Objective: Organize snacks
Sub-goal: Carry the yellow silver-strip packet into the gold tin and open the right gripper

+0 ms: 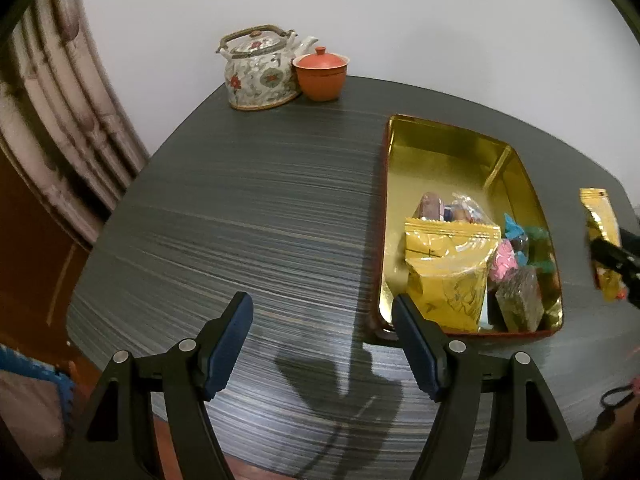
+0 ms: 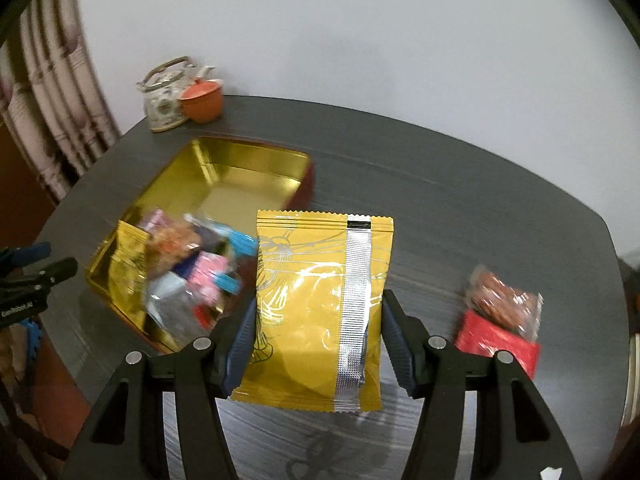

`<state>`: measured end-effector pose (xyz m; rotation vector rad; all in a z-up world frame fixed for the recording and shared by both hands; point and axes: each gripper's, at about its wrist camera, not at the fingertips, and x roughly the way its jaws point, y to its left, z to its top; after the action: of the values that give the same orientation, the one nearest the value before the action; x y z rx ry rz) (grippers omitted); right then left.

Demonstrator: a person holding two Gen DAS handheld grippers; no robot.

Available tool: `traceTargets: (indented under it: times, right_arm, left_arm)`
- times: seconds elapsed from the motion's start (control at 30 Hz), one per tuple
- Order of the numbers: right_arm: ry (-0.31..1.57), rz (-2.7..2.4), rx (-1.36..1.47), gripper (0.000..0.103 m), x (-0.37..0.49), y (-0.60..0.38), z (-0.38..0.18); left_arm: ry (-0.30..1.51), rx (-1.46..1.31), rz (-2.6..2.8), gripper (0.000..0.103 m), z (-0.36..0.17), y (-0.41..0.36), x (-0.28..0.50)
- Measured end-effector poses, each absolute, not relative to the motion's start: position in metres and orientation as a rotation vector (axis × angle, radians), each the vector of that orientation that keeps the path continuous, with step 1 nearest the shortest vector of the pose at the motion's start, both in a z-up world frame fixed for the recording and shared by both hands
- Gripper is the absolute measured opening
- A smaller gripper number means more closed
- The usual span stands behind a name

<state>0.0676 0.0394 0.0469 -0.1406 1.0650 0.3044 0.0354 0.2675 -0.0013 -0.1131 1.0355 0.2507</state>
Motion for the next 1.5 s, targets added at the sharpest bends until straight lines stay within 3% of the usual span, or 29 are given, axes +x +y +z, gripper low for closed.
traceTargets:
  times: [0.33,1.17,1.5]
  right_arm:
    - [1.058,0.393,-0.231,0.055,0.082,0.099,0.043]
    - [1.13,0.437,-0.312,0.056,0.092,0.138,0.005]
    - [1.133,0.453,-0.299,0.064,0.09,0.135,0.004]
  left_arm:
    - [1.051,-0.124,0.281,0.073,-0.006,0.274,0.04]
    - [1.084,-0.134,0.307,0.073,-0.013,0.273,0.044]
    - [1.092,-0.129,0.308,0.074,-0.015,0.27,0.046]
